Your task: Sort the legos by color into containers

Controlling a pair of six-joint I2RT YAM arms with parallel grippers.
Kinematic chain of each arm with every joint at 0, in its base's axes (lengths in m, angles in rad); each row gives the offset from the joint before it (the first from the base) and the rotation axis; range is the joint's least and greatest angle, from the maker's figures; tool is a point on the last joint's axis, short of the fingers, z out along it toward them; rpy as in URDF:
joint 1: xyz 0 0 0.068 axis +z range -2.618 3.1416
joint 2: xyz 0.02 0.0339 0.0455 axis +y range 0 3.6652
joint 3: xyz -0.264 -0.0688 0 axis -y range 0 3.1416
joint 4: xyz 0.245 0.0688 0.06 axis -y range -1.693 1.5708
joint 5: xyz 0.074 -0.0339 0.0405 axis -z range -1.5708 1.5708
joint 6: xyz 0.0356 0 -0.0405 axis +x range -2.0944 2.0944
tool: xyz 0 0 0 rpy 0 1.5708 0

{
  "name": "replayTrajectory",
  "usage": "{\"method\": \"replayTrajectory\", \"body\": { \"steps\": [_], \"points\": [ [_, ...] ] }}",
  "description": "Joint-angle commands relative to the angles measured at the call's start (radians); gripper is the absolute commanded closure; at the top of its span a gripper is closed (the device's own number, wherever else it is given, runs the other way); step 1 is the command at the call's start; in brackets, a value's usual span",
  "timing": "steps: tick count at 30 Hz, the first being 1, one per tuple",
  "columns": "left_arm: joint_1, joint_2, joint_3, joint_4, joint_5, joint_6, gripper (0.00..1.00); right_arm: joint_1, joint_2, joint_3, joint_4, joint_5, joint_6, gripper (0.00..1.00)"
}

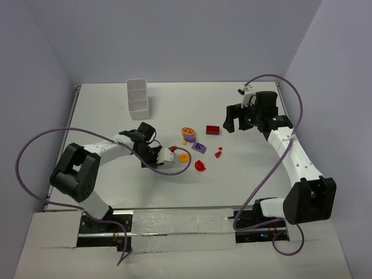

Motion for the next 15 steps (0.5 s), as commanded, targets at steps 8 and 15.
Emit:
{"method": "replayTrajectory", "body": {
  "steps": [8, 15],
  "points": [
    [0.242, -0.004, 0.453, 0.159, -0.088, -0.843, 1.00, 0.006, -0.002, -0.007, 0.016, 0.028, -0.018, 0.00],
    [0.300, 0.130, 0.645, 0.272, -0.340, -1.152, 1.00, 0.005, 0.016, 0.001, 0.016, 0.030, -0.021, 0.00]
  ]
}}
